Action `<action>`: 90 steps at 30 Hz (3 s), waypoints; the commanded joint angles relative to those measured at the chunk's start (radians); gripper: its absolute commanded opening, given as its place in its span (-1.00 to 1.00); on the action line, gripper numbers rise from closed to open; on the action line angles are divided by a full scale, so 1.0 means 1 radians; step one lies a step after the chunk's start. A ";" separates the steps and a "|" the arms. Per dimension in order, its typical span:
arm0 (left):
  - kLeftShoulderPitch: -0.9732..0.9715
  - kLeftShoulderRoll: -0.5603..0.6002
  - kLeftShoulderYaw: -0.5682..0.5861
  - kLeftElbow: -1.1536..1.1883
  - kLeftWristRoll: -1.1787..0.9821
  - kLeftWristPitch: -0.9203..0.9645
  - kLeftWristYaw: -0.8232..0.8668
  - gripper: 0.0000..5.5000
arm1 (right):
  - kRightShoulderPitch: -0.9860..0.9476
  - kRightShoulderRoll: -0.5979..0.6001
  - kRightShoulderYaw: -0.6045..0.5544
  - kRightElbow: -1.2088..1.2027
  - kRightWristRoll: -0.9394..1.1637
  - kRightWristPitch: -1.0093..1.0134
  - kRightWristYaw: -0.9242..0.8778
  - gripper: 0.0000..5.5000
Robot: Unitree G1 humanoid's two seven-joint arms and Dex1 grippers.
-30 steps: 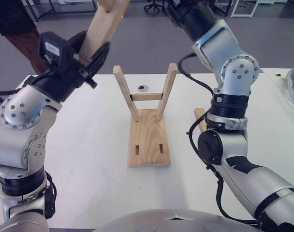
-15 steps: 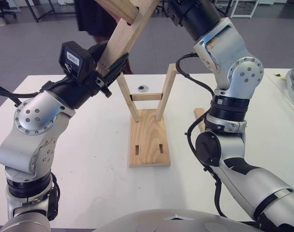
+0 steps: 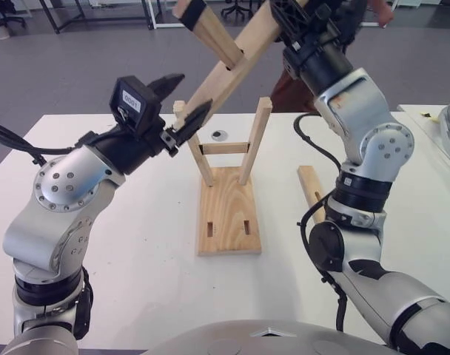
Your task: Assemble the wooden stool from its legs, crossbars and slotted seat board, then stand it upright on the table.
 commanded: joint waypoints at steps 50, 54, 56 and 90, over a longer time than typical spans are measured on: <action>0.558 -0.220 0.135 0.317 0.152 -0.236 0.041 0.71 | 0.905 -0.258 0.427 -0.218 -0.958 -0.467 0.355 -0.61; 0.558 -0.215 0.136 0.315 0.148 -0.231 0.037 0.71 | 0.948 -0.288 0.461 -0.159 -1.013 -0.387 0.371 -0.61; 0.559 -0.216 0.133 0.314 0.150 -0.228 0.038 0.71 | 0.949 -0.305 0.472 -0.130 -1.014 -0.307 0.371 -0.61; 0.522 -0.214 0.092 0.328 0.185 -0.231 0.052 0.71 | 0.525 -0.252 0.210 -0.260 -0.711 -0.249 0.411 0.18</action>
